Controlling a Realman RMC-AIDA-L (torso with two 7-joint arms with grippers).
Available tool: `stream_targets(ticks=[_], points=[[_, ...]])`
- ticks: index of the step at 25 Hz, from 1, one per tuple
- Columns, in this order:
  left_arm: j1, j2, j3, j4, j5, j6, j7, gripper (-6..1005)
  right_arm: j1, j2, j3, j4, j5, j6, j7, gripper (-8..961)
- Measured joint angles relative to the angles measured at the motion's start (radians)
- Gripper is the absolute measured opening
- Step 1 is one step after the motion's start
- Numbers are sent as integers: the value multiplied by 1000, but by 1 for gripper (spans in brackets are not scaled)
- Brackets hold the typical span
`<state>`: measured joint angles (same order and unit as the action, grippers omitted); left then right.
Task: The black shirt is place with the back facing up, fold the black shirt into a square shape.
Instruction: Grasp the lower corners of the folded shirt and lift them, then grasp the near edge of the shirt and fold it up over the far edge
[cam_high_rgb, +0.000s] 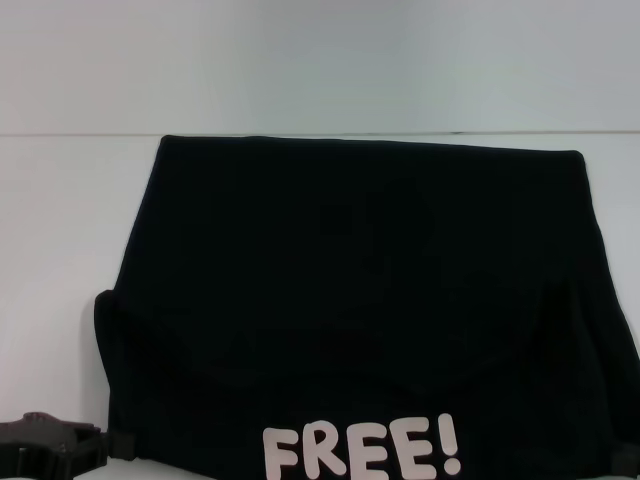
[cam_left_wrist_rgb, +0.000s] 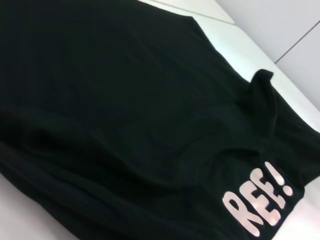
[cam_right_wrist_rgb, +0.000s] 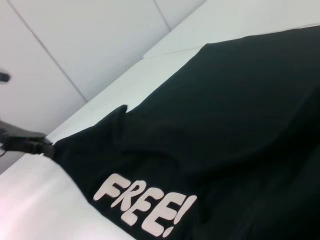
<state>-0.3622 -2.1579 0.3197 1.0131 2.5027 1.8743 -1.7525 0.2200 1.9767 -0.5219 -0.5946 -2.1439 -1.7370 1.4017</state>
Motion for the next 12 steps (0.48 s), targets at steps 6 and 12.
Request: stream_targets(ticks=[6,12], points=[[14,-2,-2,16,-1,24,1,13,-7,2,23,-1,-9,-42,-19,35],[-22,2,-7,-2,-21,15,-13,13,33,6,130,-1,-5,-64,-22,35]])
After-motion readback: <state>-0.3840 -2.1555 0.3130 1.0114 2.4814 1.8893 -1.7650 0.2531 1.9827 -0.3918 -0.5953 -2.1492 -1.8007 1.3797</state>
